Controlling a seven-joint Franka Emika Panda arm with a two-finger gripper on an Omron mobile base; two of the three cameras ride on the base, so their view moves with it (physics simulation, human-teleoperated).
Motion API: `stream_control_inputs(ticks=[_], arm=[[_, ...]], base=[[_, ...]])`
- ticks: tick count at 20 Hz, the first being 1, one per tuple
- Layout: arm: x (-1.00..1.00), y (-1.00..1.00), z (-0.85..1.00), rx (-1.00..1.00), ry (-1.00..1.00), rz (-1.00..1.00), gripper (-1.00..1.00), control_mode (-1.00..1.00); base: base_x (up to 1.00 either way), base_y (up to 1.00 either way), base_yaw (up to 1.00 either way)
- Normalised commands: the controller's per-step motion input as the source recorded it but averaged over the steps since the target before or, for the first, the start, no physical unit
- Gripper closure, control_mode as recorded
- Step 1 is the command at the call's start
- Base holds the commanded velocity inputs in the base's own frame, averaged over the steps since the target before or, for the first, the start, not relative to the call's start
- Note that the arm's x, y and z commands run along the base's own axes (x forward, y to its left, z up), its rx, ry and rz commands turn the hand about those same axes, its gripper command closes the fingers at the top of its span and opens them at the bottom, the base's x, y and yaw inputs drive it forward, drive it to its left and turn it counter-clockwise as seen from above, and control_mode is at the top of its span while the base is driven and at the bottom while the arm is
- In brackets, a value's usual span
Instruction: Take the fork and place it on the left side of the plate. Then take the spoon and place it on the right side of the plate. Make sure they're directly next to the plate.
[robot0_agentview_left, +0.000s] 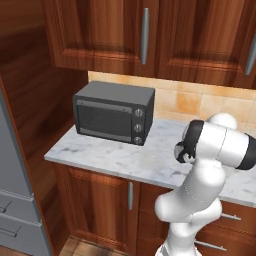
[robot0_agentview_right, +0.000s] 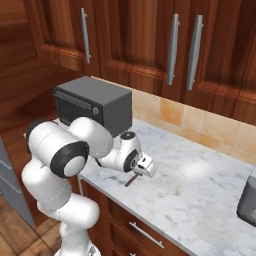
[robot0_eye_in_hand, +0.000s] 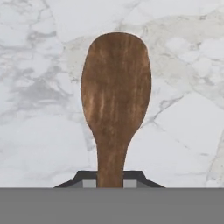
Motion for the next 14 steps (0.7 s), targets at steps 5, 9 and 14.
stream_control_inputs(ticks=[5, 9, 14], arm=[[-0.58, -0.32, 0.38, 0.11, -0.1, 0.0, 1.0, -1.0], [-0.7, -0.21, 0.86, 0.17, -0.15, 0.0, 1.0, -1.0], [-0.57, -0.01, 0.98, 0.09, -0.05, -0.01, 1.0, -1.0]], base=[[0.0, 0.0, 0.0], [0.0, 0.0, 0.0], [0.0, 0.0, 0.0]])
